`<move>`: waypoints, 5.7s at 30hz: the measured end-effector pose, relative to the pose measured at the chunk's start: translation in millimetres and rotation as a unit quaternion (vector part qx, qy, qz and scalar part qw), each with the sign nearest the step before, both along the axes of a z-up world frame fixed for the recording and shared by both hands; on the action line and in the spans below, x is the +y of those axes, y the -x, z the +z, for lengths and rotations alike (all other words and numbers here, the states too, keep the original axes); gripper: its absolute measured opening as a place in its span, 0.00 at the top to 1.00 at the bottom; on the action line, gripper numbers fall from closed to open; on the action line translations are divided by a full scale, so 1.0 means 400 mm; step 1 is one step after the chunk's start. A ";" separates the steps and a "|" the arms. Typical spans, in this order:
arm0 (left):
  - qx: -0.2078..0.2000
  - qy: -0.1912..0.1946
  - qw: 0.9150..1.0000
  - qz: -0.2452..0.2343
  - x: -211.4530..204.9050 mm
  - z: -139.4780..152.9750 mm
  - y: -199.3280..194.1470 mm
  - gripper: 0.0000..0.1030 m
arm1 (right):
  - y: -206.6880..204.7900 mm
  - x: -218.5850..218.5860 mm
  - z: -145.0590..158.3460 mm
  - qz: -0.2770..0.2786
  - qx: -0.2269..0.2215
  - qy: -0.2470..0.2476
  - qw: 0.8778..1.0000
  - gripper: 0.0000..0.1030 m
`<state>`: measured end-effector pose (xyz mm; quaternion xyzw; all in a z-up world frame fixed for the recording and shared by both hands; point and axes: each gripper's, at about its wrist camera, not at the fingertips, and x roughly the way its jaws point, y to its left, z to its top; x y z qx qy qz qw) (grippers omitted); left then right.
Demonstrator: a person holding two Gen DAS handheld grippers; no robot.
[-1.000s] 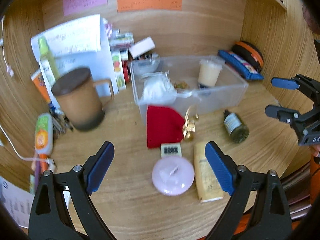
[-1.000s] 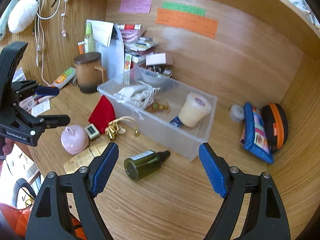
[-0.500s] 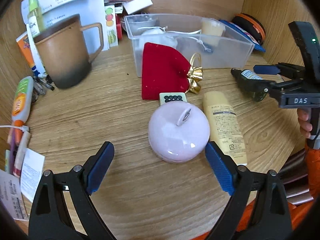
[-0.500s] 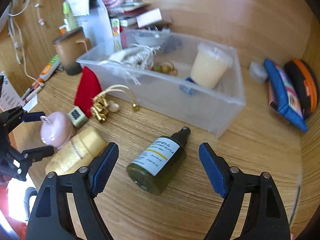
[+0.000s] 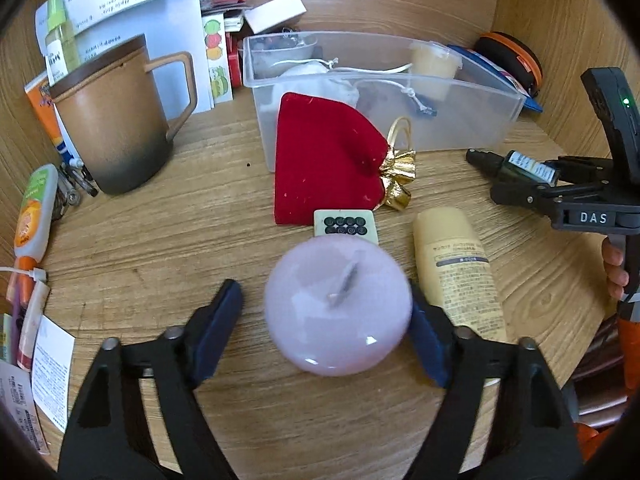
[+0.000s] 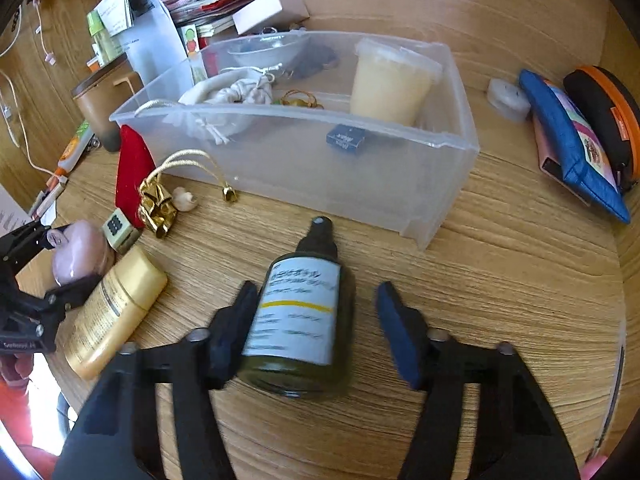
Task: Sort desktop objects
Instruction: 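Grasp the pink round container with the left gripper while the right gripper grasps the green pump bottle, then carry the pink container and green bottle into the clear box and release them, then move both grippers back toward the cream tube on the desk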
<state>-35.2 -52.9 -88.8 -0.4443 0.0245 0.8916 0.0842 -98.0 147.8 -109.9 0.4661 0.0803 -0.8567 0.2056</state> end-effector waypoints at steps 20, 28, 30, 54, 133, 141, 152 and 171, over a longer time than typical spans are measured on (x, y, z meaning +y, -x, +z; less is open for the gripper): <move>0.040 -0.025 0.998 0.035 -0.014 0.051 -0.030 0.39 | -0.079 0.013 0.102 0.028 0.053 0.025 0.998 0.63; 0.074 -0.016 0.997 0.035 -0.016 0.126 -0.019 0.39 | -0.112 0.008 0.165 0.044 0.088 0.032 0.995 0.63; 0.083 -0.014 0.996 0.035 -0.015 0.146 -0.011 0.39 | -0.115 0.005 0.183 0.046 0.098 0.032 0.994 0.63; 0.119 -0.031 0.992 0.008 0.003 0.281 0.198 0.39 | 0.039 -0.033 0.280 0.064 0.138 0.036 0.988 0.63; 0.104 -0.009 0.995 -0.006 0.032 0.261 0.158 0.12 | -0.001 -0.129 0.270 0.067 0.157 -0.040 0.985 0.25; 0.085 0.005 0.996 0.019 0.016 0.201 0.074 0.12 | -0.095 -0.130 0.221 0.078 0.140 -0.022 0.987 0.25; 0.051 0.008 0.997 0.066 -0.058 0.100 -0.031 0.12 | -0.170 -0.207 0.070 0.115 0.064 0.001 0.991 0.25; 0.022 -0.017 0.998 0.055 -0.060 0.037 -0.019 0.12 | -0.152 -0.212 0.004 0.102 0.024 0.007 0.995 0.36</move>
